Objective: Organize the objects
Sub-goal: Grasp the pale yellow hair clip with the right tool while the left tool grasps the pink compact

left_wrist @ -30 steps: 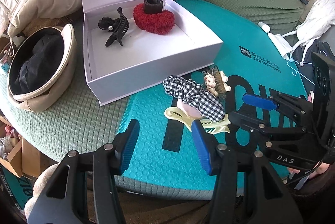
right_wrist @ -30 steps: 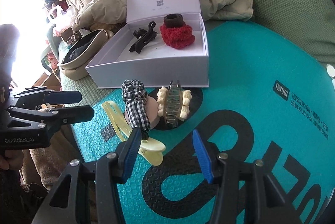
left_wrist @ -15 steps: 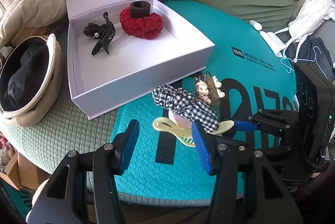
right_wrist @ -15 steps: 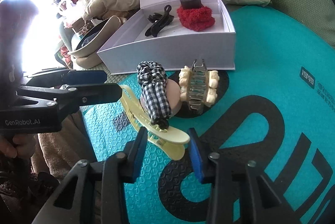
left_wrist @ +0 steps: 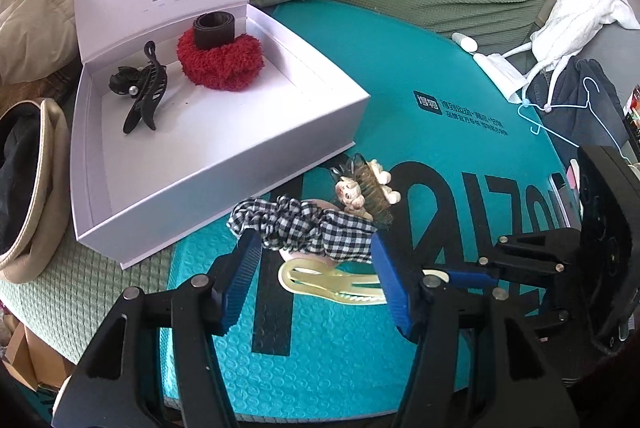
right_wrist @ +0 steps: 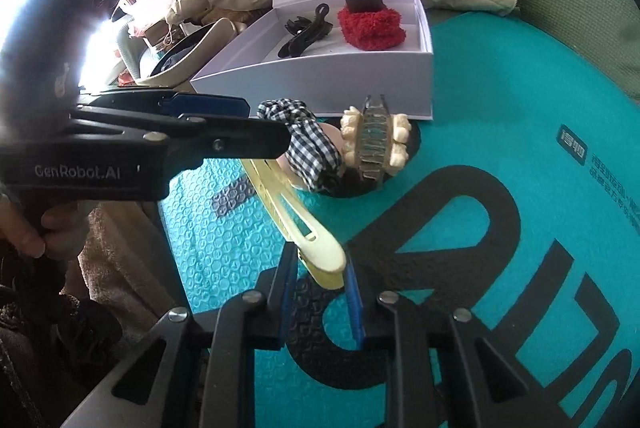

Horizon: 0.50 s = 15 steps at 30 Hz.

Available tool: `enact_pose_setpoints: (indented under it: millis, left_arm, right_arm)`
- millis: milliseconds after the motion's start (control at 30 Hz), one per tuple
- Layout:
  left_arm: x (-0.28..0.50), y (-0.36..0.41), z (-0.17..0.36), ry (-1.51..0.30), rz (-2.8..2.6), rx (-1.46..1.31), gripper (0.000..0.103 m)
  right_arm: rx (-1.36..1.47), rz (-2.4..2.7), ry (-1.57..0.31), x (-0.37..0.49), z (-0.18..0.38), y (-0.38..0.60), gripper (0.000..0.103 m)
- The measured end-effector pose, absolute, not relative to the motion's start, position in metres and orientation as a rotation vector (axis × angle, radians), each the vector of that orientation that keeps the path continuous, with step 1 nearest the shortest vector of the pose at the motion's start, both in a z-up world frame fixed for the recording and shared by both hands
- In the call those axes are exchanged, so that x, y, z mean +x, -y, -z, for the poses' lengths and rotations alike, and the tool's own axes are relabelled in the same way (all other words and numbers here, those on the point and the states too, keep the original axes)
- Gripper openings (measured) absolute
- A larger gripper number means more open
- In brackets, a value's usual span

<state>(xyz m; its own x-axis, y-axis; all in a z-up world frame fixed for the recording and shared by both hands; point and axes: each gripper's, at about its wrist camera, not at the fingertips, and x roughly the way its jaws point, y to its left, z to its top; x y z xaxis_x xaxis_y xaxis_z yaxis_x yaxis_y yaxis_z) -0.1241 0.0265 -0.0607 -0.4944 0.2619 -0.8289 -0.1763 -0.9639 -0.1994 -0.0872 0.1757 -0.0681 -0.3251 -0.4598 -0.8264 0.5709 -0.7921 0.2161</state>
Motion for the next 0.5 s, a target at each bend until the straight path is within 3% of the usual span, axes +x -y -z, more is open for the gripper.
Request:
enact_pose_setpoints:
  millis: [167,367,500]
  left_arm:
    - [-0.137,-0.039,0.071,0.113,-2.506,-1.454,0.058]
    - [-0.154,-0.046,0.081,0.113,-2.492,-1.483,0.068]
    - [-0.16,-0.05,0.086,0.113,-2.499,-1.481,0.07]
  right_arm:
    - [1.301,2.187,-0.135,-0.083,0.067,-0.197,0.021]
    - [1.281,2.205,-0.116,-0.083,0.062,-0.203,0.021]
    - [1.26,2.202,-0.131,-0.083,0.06,-0.199,0.026]
